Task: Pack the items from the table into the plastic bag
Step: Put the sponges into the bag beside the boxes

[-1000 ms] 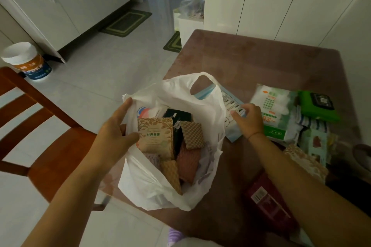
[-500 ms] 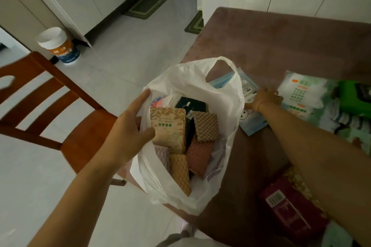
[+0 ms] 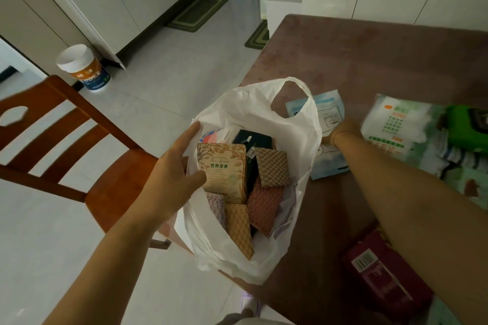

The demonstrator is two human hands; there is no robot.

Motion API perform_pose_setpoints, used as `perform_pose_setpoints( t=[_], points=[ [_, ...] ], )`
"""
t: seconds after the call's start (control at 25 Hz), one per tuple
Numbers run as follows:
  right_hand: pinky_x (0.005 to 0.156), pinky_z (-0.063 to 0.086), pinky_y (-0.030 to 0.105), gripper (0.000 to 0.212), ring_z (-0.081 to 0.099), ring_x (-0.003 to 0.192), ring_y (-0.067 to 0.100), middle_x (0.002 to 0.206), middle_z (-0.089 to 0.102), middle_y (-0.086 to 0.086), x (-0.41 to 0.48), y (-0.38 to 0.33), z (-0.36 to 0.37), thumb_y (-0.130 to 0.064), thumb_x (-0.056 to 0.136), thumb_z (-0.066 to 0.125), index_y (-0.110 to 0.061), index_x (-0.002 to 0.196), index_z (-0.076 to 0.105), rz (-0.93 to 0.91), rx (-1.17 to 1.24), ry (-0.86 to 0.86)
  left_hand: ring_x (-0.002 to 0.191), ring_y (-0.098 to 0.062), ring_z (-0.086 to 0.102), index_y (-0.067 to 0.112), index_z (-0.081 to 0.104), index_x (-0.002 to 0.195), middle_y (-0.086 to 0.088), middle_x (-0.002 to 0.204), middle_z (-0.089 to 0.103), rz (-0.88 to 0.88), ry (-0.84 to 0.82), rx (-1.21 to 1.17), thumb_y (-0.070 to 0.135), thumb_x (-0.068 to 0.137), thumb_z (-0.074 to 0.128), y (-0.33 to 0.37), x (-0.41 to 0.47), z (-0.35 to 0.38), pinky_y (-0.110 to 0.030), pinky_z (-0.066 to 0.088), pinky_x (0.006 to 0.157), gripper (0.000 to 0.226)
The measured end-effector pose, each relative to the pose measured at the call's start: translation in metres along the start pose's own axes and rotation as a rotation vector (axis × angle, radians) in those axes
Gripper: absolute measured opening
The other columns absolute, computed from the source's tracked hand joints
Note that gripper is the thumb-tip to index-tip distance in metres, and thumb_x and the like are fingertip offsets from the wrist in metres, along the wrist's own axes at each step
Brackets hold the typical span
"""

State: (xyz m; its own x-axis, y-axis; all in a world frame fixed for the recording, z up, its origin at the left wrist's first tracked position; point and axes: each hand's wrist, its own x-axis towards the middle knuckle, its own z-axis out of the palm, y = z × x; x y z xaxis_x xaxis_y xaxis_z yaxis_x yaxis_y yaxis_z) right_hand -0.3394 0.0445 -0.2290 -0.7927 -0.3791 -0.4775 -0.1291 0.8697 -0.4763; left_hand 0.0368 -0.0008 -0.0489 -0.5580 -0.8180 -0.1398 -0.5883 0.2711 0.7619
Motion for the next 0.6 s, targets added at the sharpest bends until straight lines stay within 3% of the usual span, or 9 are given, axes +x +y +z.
perform_pose_setpoints(
  t=[0.12,0.24,0.36,0.48,0.56,0.6],
  points=[
    [0.089,0.052,0.037,0.055,0.062,0.107,0.032,0.118,0.066,0.012,-0.016,0.013,0.002,-0.028,0.068,0.082,-0.012,0.115,0.058,-0.002,0.119,0.072,0.105,-0.015,0.059,0.063,0.027,0.122,0.018,0.122,0.051,0.004,0.0,-0.006,0.013,0.075,0.072,-0.001,-0.001,0.001,-0.039,0.054,0.077,0.081],
    [0.084,0.053,0.037,0.04,0.064,0.104,0.033,0.118,0.067,0.015,-0.042,0.029,-0.002,-0.026,0.079,0.073,-0.009,0.114,0.062,-0.015,0.382,0.144,0.105,-0.015,0.056,0.063,0.027,0.12,0.018,0.122,0.049,0.003,0.003,-0.014,0.015,0.075,0.073,-0.001,-0.001,0.001,-0.045,0.052,0.081,0.08],
    [0.075,0.054,0.033,0.03,0.066,0.1,0.031,0.114,0.068,0.016,-0.077,0.038,-0.026,-0.026,0.089,0.059,-0.006,0.111,0.063,-0.041,0.6,0.369,0.102,-0.011,0.056,0.058,0.027,0.125,0.019,0.121,0.049,0.02,0.003,-0.015,0.017,0.074,0.073,-0.002,0.001,-0.001,-0.044,0.052,0.081,0.079],
    [0.068,0.054,0.021,0.026,0.069,0.09,0.011,0.111,0.069,0.006,-0.13,0.034,-0.069,-0.023,0.088,0.06,-0.011,0.111,0.063,-0.214,0.856,0.555,0.097,-0.007,0.057,0.055,0.027,0.128,0.019,0.118,0.05,0.023,-0.019,-0.04,0.015,0.075,0.072,-0.004,0.003,-0.001,-0.035,0.054,0.075,0.081],
    [0.062,0.053,0.011,0.021,0.068,0.076,-0.005,0.098,0.069,-0.009,-0.175,0.023,-0.081,-0.017,0.084,0.066,-0.018,0.105,0.063,-0.375,1.09,0.478,0.095,-0.005,0.056,0.053,0.027,0.131,0.019,0.118,0.049,0.025,-0.033,-0.048,0.013,0.076,0.071,-0.004,0.004,0.0,-0.021,0.053,0.066,0.082],
    [0.061,0.054,0.012,0.021,0.068,0.074,-0.006,0.094,0.069,-0.01,-0.195,0.017,-0.076,-0.014,0.082,0.069,-0.019,0.102,0.064,-0.402,1.145,0.379,0.096,-0.006,0.056,0.052,0.027,0.133,0.018,0.119,0.049,0.028,-0.042,-0.051,0.013,0.076,0.071,-0.003,0.004,0.0,-0.02,0.053,0.066,0.082]
  ],
)
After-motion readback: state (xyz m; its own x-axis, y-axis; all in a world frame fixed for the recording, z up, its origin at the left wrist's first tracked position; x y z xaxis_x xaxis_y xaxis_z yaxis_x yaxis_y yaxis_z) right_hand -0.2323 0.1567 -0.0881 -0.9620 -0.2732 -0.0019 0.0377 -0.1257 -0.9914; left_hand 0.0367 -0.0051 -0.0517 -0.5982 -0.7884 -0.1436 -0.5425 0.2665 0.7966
